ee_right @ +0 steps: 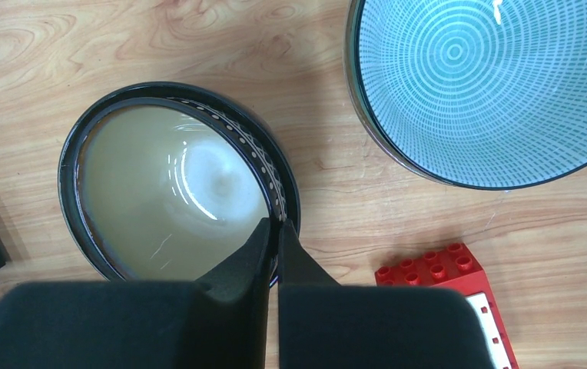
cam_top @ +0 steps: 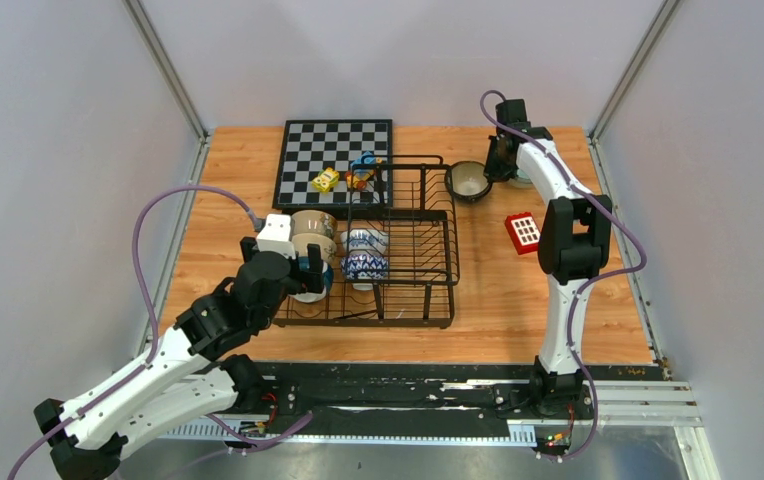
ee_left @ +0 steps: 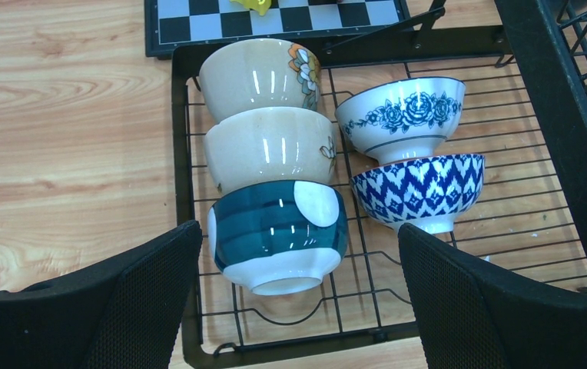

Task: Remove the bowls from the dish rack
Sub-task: Adjust the bowl in the bowl.

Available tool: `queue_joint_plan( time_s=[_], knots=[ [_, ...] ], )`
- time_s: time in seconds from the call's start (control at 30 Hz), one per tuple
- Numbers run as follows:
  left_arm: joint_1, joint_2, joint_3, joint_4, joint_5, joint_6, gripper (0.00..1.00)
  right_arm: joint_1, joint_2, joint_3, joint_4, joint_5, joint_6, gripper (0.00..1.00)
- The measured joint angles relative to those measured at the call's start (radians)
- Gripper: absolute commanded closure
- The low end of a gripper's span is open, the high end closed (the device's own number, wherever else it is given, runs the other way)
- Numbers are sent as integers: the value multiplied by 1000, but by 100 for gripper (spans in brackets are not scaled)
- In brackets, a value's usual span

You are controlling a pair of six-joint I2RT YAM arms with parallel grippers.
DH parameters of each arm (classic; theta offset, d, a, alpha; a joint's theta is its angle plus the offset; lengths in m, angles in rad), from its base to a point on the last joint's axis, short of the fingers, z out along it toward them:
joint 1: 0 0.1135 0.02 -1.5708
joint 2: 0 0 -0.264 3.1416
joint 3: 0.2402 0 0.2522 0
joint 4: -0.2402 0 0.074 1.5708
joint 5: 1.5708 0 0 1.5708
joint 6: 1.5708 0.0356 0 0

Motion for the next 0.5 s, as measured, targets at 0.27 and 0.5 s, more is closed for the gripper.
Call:
queue_joint_plan(
  time_s=[0.27,0.5],
  knots=[
    [0,1,0,0,1,-1,0,-7,-3,0,-7,-17,39,100],
    [0,5,0,1,4,-5,0,-29,-22,-19,-8,-79,91,100]
  ],
)
